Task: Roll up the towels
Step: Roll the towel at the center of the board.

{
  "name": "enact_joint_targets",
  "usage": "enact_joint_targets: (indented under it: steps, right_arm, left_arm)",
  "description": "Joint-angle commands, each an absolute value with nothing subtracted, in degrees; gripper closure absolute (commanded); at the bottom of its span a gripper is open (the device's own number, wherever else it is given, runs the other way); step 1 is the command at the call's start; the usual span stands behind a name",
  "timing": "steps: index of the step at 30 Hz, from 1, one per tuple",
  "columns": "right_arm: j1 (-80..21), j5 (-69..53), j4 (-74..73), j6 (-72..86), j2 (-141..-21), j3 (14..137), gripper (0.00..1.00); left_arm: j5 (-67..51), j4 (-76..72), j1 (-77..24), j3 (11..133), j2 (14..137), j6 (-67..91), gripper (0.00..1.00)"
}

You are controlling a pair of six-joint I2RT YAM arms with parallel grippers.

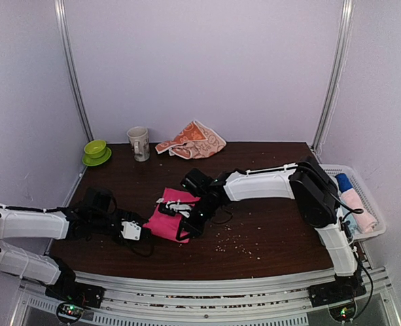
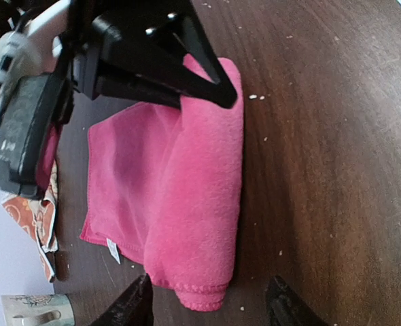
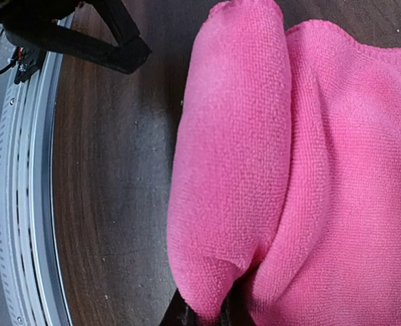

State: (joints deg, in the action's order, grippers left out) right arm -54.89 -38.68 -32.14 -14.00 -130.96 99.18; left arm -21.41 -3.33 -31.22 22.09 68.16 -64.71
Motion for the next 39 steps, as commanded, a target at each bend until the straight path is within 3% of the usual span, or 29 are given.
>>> enact_joint_targets:
  steps: [1, 16, 28, 34, 39]
  right_arm:
    - [-54.6, -41.3, -38.7, -12.5, -134.1, 99.1, 0.97]
    - [-52.9, -44.2, -42.2, -14.6, -136.3, 101.2, 0.96]
    - [-52.2, -47.3, -44.1, -16.5, -136.8, 101.4, 0.96]
    - [-52.0, -47.5, -45.1, -17.1, -137.4, 102.2, 0.95]
    - [-51.7, -47.5, -45.6, -17.4, -137.4, 102.5, 0.90]
  left_arm:
    - [-15.3, -10.5, -34.6, 20.0, 69.3, -66.7, 0.42]
    - [-9.3, -17.3, -39.5, 20.1, 75.5, -68.9, 0.40]
    - [-4.3, -19.2, -40.7, 21.0, 81.3, -69.1, 0.49]
    - [-3.9, -19.3, -41.2, 21.3, 83.1, -68.7, 0.68]
    - [-4.3, -17.9, -41.5, 21.4, 83.1, -68.6, 0.94]
